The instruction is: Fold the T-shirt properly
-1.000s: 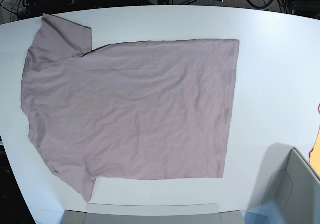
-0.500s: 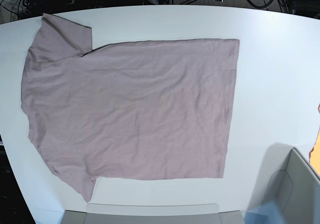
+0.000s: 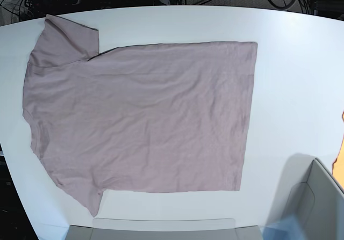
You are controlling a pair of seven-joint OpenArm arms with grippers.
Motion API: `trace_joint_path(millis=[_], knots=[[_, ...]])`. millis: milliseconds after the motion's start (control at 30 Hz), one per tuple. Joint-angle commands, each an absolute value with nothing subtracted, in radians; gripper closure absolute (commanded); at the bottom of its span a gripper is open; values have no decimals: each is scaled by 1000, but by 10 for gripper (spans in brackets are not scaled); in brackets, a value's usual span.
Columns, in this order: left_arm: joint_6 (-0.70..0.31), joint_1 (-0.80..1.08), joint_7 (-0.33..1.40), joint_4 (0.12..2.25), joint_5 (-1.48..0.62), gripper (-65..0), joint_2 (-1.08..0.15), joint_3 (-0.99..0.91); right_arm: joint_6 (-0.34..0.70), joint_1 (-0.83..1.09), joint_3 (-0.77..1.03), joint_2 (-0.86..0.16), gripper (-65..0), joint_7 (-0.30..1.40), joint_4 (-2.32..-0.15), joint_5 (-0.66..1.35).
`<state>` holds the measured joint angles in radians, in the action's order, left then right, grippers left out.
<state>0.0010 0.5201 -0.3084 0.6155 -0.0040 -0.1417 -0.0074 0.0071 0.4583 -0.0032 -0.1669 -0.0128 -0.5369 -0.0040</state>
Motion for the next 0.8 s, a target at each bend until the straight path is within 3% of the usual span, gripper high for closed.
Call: trace_joint_path(millis=[0, 167, 333, 767], knots=[[2, 550, -331, 651, -7, -2, -143, -8, 7, 484, -2, -185, -1, -19, -564, -4], [2, 679, -312, 834, -7, -2, -145, -31, 7, 588, -2, -220, -1, -19, -719, -2], [2, 799, -176, 1056, -7, -1, -143, -87, 7, 734, -2, -265, -1, -19, -928, 8], [2, 1125, -142, 1561, -8, -1, -143, -191, 7, 1067, 8, -470, -1, 44, -1440, 410]])
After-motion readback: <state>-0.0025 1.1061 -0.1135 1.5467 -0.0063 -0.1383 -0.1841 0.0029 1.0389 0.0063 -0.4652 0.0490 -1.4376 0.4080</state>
